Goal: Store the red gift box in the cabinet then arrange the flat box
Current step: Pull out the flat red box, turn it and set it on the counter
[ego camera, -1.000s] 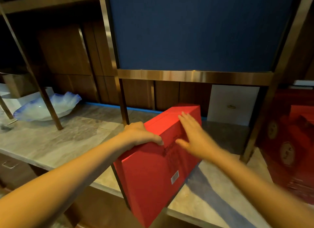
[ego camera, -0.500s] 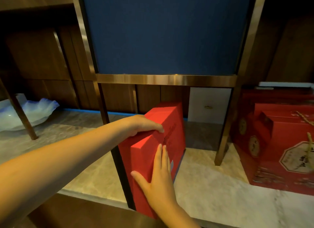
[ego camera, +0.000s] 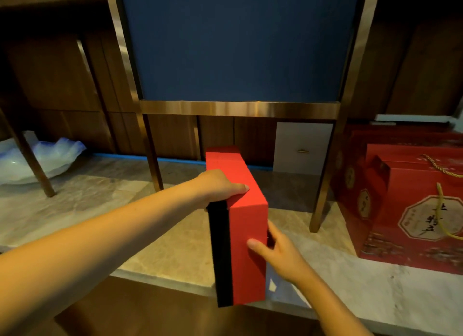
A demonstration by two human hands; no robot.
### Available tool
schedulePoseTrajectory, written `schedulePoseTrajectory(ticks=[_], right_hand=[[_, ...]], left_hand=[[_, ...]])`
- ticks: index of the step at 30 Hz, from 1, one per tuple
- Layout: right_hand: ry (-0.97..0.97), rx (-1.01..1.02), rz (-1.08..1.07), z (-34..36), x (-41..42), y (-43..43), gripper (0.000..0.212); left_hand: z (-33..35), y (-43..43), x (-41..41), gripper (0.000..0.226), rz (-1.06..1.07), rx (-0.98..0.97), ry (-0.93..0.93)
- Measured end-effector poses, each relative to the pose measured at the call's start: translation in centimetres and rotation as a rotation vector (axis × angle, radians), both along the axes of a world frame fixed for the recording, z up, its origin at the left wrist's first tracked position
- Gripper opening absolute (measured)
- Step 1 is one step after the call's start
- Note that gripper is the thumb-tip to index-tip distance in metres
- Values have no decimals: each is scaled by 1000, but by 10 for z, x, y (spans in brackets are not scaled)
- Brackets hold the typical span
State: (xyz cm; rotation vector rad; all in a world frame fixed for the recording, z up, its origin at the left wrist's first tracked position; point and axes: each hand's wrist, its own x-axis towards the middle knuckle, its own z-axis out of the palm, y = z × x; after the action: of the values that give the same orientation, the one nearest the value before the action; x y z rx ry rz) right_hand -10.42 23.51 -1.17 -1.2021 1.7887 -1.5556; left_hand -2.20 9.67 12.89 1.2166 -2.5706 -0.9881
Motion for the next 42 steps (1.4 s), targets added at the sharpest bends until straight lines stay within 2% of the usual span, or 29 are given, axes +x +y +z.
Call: schedulePoseTrajectory(ticks=[1, 3, 6, 9, 12, 15, 18, 21, 24, 28, 31, 34, 37, 39, 42], right_hand=[[-9, -2, -9, 0, -7, 4, 53], [-20, 16, -24, 5, -17, 13, 44], [-12, 59, -22, 10, -26, 26, 42], [-8, 88, -31, 2, -24, 32, 46], [1, 82, -90, 6, -5, 26, 61], [12, -2, -320, 19, 20, 13, 88], [198, -29, -483, 24, 46, -1, 109], [304, 18, -560, 24, 58, -9, 114], [358, 71, -630, 22, 60, -12, 115], [358, -25, -717, 16, 61, -18, 101], [276, -85, -694, 12, 48, -15, 88], [259, -148, -634, 15, 27, -2, 79], [217, -235, -580, 28, 6, 12, 67], [98, -302, -504, 36, -10, 20, 60], [-55, -352, -427, 43, -31, 31, 52]], left_hand=[[-3, 4, -1, 56, 2, 23, 35], [-11, 11, -2, 57, 21, 100, 103], [-23, 23, -5, 59, 47, 173, 159], [-32, 30, -11, 59, 57, 149, 169], [-34, 34, -14, 57, 58, 126, 160], [-37, 34, -14, 55, 55, 127, 189], [-39, 31, -12, 51, 64, 160, 196], [-40, 22, -7, 40, 75, 260, 273], [-41, 12, 0, 33, 90, 458, 429], [-45, -14, 7, 25, 104, 652, 518], [-62, -53, 5, 53, 141, 672, 473], [-82, -94, 0, 93, 178, 605, 442], [-96, -131, -4, 112, 147, 524, 486], [-102, -151, -2, 106, 34, 468, 496], [-112, -174, 2, 62, -139, 454, 500]])
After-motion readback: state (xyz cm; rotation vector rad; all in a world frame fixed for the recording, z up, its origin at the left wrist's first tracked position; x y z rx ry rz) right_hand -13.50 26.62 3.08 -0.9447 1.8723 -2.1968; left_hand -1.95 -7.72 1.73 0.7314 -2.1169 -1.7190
